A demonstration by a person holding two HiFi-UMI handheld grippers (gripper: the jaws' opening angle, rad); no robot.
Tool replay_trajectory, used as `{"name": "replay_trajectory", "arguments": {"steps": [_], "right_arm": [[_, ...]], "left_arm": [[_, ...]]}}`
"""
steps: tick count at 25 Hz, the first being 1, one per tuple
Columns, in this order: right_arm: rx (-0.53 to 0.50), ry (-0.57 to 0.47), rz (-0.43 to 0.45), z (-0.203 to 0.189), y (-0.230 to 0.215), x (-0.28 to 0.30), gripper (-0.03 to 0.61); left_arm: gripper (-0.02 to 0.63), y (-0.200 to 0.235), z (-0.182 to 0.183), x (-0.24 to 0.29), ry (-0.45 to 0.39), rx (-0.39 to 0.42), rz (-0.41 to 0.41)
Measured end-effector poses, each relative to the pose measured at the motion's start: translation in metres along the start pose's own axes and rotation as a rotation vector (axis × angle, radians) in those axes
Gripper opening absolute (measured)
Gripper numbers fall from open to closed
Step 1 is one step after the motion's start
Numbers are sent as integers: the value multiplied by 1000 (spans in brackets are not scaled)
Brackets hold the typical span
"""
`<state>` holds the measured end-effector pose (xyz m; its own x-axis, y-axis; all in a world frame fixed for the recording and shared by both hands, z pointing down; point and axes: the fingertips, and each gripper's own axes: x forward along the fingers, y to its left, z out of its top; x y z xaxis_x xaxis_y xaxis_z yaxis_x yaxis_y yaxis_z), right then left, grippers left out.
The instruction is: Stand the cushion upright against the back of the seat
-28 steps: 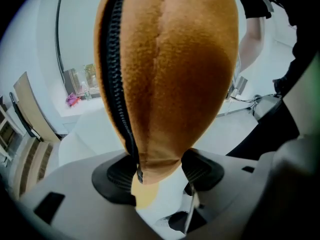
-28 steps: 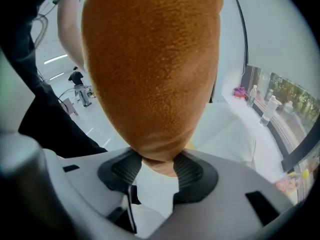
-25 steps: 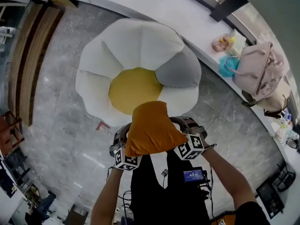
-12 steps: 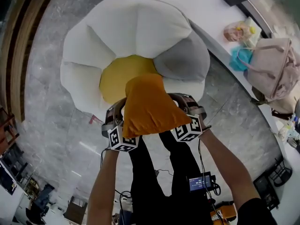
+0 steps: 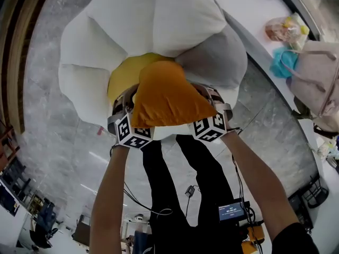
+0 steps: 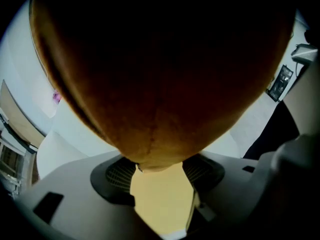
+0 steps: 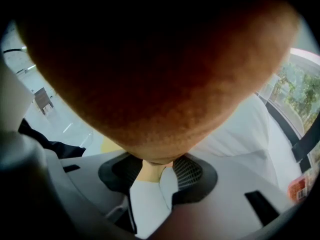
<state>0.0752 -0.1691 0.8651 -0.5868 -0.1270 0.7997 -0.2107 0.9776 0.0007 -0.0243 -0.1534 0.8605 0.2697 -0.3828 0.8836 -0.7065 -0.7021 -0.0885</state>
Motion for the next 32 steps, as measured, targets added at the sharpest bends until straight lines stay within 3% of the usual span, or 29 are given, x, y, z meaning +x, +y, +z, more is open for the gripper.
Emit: {"name": "replay_trajectory", "arguments": {"steps": [4, 10, 14, 19, 23, 29, 32], "right_arm": [[47, 10, 16, -6, -6, 19, 198], [174, 51, 78, -14, -4, 40, 193], [266, 67, 98, -17, -8, 47, 190], [363, 79, 143, -22, -20, 49, 190], [404, 96, 170, -17, -28, 54, 190], [505, 135, 107, -11, -56, 56, 202], [493, 168, 42, -10, -66, 54, 199]], "left_arm": [[303, 7, -7, 17, 36, -12, -6], [311, 7, -26, 33, 95, -60, -85], [321, 16, -26, 36, 95, -81, -71], [321, 14, -29, 38, 114, -234, -67], [319, 1, -32, 29, 74, -325, -76], [319, -26, -22, 10, 8, -405, -97], [318, -42, -15, 0, -25, -444, -122]]}}
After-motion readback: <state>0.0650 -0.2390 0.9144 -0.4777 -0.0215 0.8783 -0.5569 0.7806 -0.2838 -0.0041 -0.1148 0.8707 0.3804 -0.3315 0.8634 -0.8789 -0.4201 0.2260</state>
